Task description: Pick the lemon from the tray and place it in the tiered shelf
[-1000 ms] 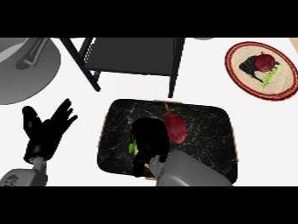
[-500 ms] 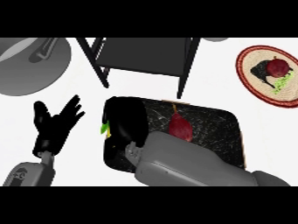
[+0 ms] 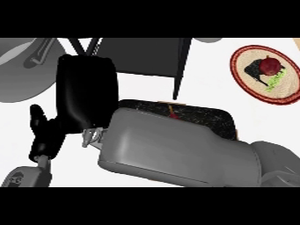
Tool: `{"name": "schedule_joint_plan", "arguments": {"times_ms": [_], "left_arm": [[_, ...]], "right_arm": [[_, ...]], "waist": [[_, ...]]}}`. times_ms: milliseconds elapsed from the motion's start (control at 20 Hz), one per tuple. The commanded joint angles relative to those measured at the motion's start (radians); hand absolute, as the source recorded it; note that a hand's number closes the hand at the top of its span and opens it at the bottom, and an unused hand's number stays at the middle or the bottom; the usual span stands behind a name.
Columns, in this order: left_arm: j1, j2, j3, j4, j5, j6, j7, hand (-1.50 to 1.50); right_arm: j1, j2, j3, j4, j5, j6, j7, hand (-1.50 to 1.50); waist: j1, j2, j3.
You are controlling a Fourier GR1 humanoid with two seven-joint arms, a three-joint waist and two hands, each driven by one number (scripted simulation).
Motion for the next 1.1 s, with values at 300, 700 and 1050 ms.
{"name": "schedule_joint_plan", "arguments": {"times_ms": [300, 700, 1050], "left_arm": [[0.037, 0.024, 0.035, -0.019, 0.018, -0.007, 0.012, 0.00], [0.061, -0.013, 0.026, 0.007, -0.001, 0.006, -0.037, 0.00], [0.042, -0.007, 0.028, -0.027, -0.005, 0.009, 0.008, 0.00]], "right_arm": [[-0.345, 0.013, -0.192, 0.133, 0.010, 0.059, 0.301, 1.50], [-0.437, 0.005, -0.352, 0.329, 0.036, 0.044, 0.184, 1.50], [-0.498, -0.038, -0.463, 0.513, 0.017, 0.095, -0.007, 1.50]], "waist": [[-0.041, 0.003, -0.003], [-0.059, 0.012, -0.002], [-0.055, 0.018, -0.002]]}}
